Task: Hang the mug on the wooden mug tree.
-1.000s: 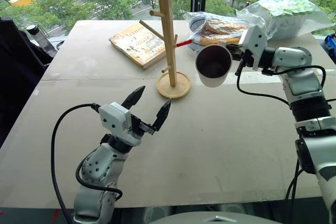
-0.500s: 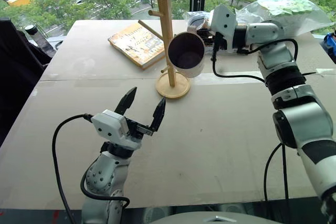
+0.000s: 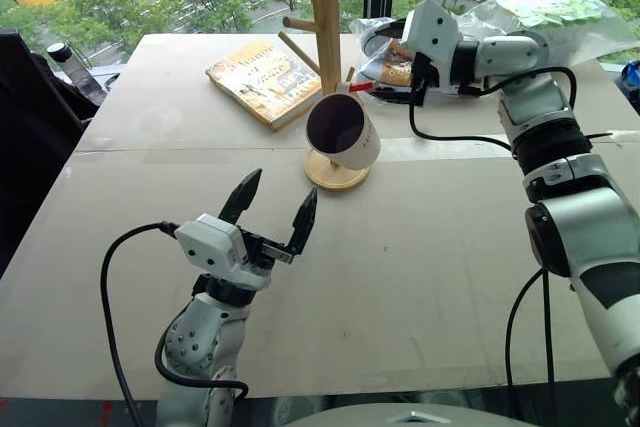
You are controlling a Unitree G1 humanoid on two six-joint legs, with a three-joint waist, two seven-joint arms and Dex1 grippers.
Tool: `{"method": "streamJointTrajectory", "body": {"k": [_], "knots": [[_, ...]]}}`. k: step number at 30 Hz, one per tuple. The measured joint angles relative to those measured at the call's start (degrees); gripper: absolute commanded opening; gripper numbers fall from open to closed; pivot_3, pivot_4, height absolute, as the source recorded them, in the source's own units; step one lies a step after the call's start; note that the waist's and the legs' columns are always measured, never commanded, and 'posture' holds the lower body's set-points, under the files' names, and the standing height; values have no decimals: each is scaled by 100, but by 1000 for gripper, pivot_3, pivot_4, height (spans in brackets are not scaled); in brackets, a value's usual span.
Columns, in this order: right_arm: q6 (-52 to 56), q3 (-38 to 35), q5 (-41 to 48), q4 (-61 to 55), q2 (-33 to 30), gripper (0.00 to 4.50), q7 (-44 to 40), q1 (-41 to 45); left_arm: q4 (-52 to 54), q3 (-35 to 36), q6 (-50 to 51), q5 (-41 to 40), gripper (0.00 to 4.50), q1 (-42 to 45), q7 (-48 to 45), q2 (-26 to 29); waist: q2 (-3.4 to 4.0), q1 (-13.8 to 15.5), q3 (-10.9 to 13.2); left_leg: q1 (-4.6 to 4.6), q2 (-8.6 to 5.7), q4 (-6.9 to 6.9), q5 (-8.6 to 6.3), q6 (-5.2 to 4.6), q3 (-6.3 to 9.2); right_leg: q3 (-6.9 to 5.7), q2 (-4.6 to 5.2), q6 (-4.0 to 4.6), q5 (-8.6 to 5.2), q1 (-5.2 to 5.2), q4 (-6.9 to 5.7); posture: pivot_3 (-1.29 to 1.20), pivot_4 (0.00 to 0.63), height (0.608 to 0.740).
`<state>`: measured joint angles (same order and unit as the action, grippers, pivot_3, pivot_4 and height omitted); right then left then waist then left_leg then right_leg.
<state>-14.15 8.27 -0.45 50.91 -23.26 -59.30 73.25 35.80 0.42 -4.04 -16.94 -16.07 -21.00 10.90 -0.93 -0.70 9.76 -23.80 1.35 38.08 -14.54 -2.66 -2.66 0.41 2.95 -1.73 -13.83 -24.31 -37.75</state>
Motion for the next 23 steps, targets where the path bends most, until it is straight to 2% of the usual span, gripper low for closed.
{"method": "streamJointTrajectory", "body": {"k": [4,8,10,15,19,23], "knots": [[577,-413,428,-587,-464,4415,-159,-828,0,16,343,-1,4500,-265,9,212,0,7,0,-5,-5,-3,-2,-4,4,-9,9,-4,2,4,13,0,150,740],[1593,-995,1192,-2196,-885,4415,-273,-2545,-2,86,811,-30,4500,-578,-41,554,0,8,-1,-4,-4,-11,-3,-6,13,-20,8,-15,7,4,9,0,150,740],[2150,-1356,1623,-3304,-992,4415,-117,-3729,-1,140,1063,-22,4500,-736,-136,843,1,10,-2,-2,-2,-13,-2,-6,19,-27,3,-16,7,6,7,0,150,740],[2902,-1842,2112,-5363,-929,4415,502,-6215,-40,181,1492,-2,4500,-900,-330,1296,9,14,-5,7,3,2,-2,-6,20,-40,-1,-10,-1,24,1,0,150,740],[2799,-2127,2218,-6245,-496,4415,1038,-7667,-248,167,1618,-55,4500,-834,-610,1478,12,-7,-5,11,3,27,-1,-7,9,-26,-11,-3,-7,29,-1,0,150,740],[2370,-2243,2135,-6474,-293,4415,1253,-8647,-398,178,1748,-82,4500,-701,-756,1541,3,10,-10,24,2,35,-1,-7,8,-32,-10,-20,-15,45,-2,0,150,740]]}}
